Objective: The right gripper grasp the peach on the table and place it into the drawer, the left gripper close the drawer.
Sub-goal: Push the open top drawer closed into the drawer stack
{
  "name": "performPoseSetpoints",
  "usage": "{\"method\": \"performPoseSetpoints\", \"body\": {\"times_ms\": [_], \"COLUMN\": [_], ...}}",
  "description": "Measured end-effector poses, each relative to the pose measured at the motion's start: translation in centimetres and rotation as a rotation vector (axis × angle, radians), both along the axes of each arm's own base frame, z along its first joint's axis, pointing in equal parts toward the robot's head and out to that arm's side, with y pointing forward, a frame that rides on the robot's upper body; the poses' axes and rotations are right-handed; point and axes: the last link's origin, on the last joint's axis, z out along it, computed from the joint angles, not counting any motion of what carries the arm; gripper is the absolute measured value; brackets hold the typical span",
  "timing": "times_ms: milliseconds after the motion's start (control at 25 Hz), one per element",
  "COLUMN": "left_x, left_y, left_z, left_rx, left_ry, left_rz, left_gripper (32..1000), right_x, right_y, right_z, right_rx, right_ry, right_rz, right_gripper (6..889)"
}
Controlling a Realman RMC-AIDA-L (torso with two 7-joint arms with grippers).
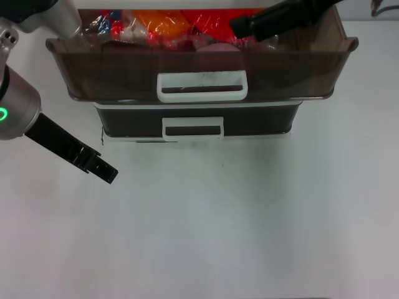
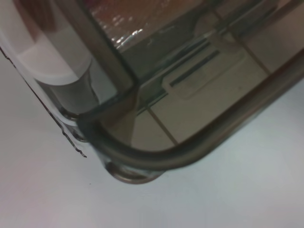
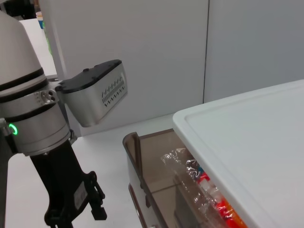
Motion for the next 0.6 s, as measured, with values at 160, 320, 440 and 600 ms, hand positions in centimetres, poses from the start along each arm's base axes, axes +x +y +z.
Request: {"method": "performPoseSetpoints", "body": {"times_ms": [160,320,440,600], "left_x": [-0.1,0.0,0.1,-0.1], "left_y": [0.0,0.0,0.0,-0.1], "left_z": [0.0,0.0,0.0,0.1], "left_rx": [0.001,0.000,0.000,0.003], "left_ry": [-0.001,0.000,0.000,0.000], "left_rz": [0.002,0.001,-0.004,0.000], "left_gripper": [842,841,841,842], "right_x": [0.1,0.4,0.7,1.7], "right_y": [-0.3,-1.8,-2.7,-4.6], "right_z": [0.2,1.4,2.5,5.1], "right_rx": [-0.012,-0.005,0.024,0.101], "right_ry": [-0.006,-0.038,-0.058,-0.087], "right_rz": [0.001,-0.004,-0.015,-0.065], "right_gripper": [824,823,822,822]}}
